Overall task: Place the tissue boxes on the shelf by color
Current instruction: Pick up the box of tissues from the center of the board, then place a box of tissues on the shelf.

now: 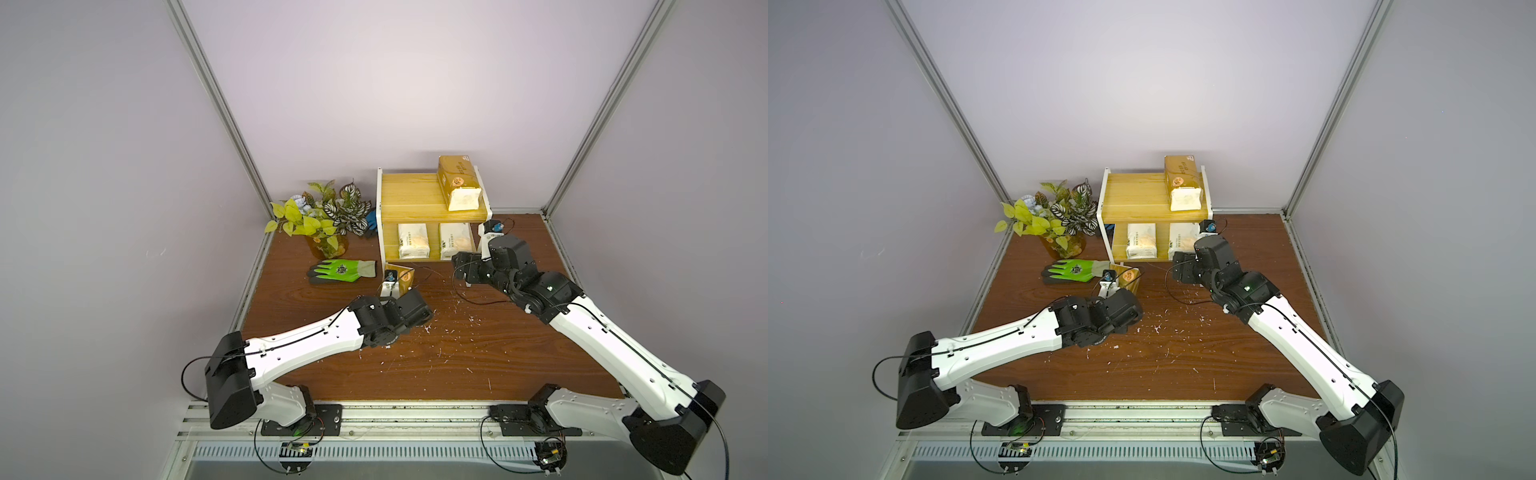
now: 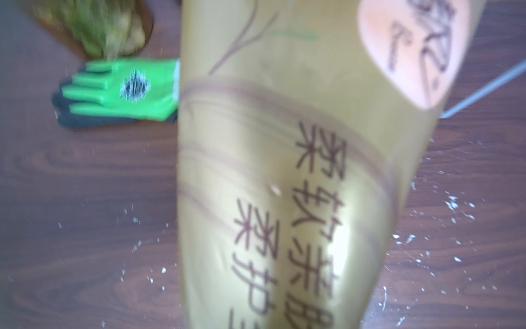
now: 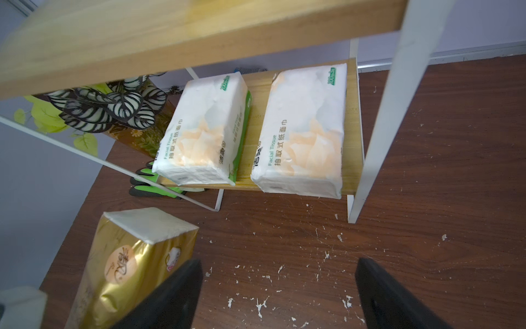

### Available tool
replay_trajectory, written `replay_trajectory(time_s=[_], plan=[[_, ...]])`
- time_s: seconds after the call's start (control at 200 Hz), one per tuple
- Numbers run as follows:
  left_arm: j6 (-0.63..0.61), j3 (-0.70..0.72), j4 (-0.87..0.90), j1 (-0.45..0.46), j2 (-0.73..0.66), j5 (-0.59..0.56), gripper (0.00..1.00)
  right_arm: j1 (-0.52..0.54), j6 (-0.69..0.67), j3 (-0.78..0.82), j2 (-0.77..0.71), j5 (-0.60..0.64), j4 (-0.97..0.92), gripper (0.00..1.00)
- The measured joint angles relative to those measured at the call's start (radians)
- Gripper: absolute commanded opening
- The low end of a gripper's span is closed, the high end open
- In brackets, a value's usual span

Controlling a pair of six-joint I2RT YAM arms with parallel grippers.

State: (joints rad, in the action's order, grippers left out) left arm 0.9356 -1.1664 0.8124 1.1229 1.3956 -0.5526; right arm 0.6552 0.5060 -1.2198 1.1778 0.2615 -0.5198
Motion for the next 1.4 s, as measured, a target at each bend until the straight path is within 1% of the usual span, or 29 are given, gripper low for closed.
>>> replay_trajectory(time_s=[0.125,0.235,0.41,0.51,0.6,0.681,0.731,0.801,0.846,0.966,1.121,1.261,1.281,1.336,1.401], plan=[[-0.047,-0.035,0.002,0.09,0.0,-0.091,0.01,0.0,-0.001,0.0,0.0,0.005,0.0,0.92],[-0.065,-0.072,0.002,0.137,0.0,-0.162,0.01,0.0,-0.005,0.0,0.0,0.021,-0.002,0.91],[-0.076,-0.1,0.005,0.147,-0.018,-0.266,0.01,0.0,-0.018,-0.013,0.0,0.05,-0.015,0.92],[-0.092,-0.135,0.014,0.147,-0.02,-0.316,0.03,0.0,-0.026,-0.029,-0.001,0.076,-0.023,0.92],[-0.127,-0.2,0.023,0.147,-0.014,-0.353,0.06,0.0,-0.031,-0.033,-0.012,0.098,-0.025,0.92],[-0.17,-0.3,0.024,0.144,0.012,-0.375,0.1,0.0,-0.034,-0.033,-0.025,0.108,-0.027,0.92],[-0.202,-0.371,0.022,0.134,0.033,-0.38,0.13,0.0,-0.034,-0.033,-0.032,0.11,-0.028,0.92],[-0.235,-0.453,0.017,0.107,0.055,-0.371,0.23,0.0,-0.034,-0.033,-0.042,0.116,-0.031,0.92],[-0.254,-0.498,0.016,0.08,0.067,-0.365,0.26,0.0,-0.035,-0.033,-0.046,0.121,-0.031,0.92],[-0.32,-0.642,0.016,0.0,0.123,-0.375,0.27,0.0,-0.035,-0.033,-0.056,0.129,-0.032,0.92],[-0.401,-0.814,0.012,-0.071,0.222,-0.363,0.29,0.0,-0.035,-0.033,-0.063,0.132,-0.034,0.92],[-0.454,-0.912,0.011,-0.119,0.309,-0.332,0.3,0.0,-0.035,-0.033,-0.07,0.134,-0.04,0.92],[-0.459,-0.923,0.011,-0.124,0.32,-0.327,0.31,0.0,-0.035,-0.033,-0.072,0.134,-0.04,0.92],[-0.474,-0.951,0.014,-0.141,0.349,-0.314,0.37,0.0,-0.036,-0.033,-0.077,0.135,-0.043,0.92],[-0.484,-0.98,0.016,-0.161,0.378,-0.295,0.37,0.0,-0.038,-0.033,-0.084,0.139,-0.048,0.92]])
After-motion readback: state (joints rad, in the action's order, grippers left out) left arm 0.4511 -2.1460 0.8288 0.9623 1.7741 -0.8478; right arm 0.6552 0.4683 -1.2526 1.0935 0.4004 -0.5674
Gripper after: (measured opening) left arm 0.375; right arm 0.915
